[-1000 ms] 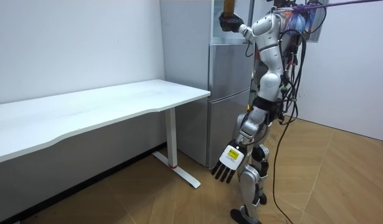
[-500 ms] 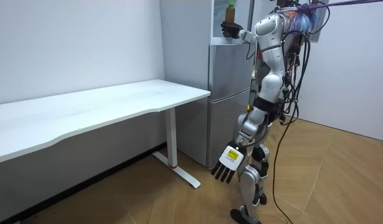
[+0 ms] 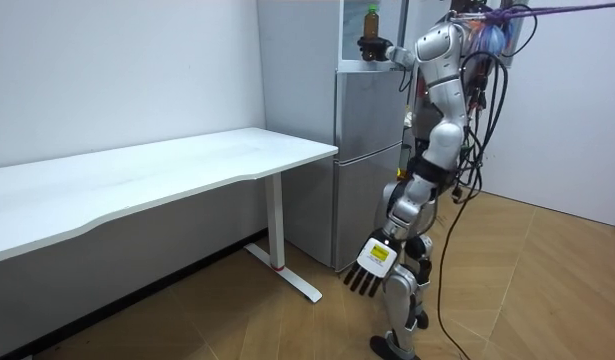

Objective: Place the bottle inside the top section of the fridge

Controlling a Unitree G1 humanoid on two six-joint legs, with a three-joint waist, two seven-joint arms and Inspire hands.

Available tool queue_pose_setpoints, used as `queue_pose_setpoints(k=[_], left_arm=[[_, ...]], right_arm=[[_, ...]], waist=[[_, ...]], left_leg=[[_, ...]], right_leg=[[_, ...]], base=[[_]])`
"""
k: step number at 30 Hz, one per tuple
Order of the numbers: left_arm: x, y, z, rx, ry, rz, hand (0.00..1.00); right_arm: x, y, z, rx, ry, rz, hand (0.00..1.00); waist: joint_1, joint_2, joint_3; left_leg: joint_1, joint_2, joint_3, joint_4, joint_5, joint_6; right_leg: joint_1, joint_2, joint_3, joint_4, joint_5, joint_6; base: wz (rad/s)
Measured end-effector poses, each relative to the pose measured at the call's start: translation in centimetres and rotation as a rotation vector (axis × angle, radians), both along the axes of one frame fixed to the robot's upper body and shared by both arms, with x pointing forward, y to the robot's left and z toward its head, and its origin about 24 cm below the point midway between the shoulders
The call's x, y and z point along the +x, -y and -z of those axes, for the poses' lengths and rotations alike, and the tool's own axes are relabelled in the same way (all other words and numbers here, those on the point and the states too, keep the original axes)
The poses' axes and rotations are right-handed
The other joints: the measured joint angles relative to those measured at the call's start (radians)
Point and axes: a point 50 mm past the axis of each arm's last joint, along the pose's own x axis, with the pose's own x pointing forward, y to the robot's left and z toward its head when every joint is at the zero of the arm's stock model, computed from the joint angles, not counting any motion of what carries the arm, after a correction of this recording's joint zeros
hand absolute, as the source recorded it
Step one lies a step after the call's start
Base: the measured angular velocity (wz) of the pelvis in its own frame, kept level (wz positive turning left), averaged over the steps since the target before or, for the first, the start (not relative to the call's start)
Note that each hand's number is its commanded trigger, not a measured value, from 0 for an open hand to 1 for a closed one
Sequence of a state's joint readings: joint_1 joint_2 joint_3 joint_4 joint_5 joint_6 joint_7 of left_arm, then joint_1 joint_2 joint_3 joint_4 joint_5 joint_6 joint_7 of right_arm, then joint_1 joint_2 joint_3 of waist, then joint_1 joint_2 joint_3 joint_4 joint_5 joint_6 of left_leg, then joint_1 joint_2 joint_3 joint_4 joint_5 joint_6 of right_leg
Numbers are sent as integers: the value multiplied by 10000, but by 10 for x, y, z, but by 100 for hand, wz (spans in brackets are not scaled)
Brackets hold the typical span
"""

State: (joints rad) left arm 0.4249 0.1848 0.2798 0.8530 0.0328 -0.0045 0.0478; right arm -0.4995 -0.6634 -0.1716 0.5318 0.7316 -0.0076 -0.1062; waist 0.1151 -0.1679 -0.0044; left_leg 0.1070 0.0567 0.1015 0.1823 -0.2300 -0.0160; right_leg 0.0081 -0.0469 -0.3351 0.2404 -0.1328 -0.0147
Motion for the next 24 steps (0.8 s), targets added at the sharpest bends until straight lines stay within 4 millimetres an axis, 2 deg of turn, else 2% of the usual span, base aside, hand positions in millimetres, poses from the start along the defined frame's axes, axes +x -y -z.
queue_pose_setpoints(k=[7, 15, 20, 24], left_arm=[[-14, 0, 0, 3, -460, -67, 0], [-18, -2, 0, 15, -760, -252, 0], [-19, -7, -2, 107, -869, -138, 0], [-21, -13, -4, 69, -985, -56, 0]], right_arm=[[1, 7, -2, -1349, -629, 186, 100], [10, 11, -8, -2177, -1242, 20, 100], [10, 18, -5, -2321, -1664, 42, 100], [11, 23, -2, -2288, -1972, 162, 100]], waist=[[74, 19, 24], [303, 81, 35], [422, -45, 38], [697, -141, 38]], left_leg=[[6, -7, -91, 34, -42, 15], [-36, -4, -248, 89, -44, 9], [-103, -7, -467, 146, -47, -2], [-112, 0, -530, 158, -68, -30]], right_leg=[[78, -14, -83, -44, -10, 10], [132, -24, -249, -60, -27, -8], [254, -26, -469, -204, -28, -11], [281, -10, -533, -226, -51, -9]], base=[[3], [5], [11], [5]])
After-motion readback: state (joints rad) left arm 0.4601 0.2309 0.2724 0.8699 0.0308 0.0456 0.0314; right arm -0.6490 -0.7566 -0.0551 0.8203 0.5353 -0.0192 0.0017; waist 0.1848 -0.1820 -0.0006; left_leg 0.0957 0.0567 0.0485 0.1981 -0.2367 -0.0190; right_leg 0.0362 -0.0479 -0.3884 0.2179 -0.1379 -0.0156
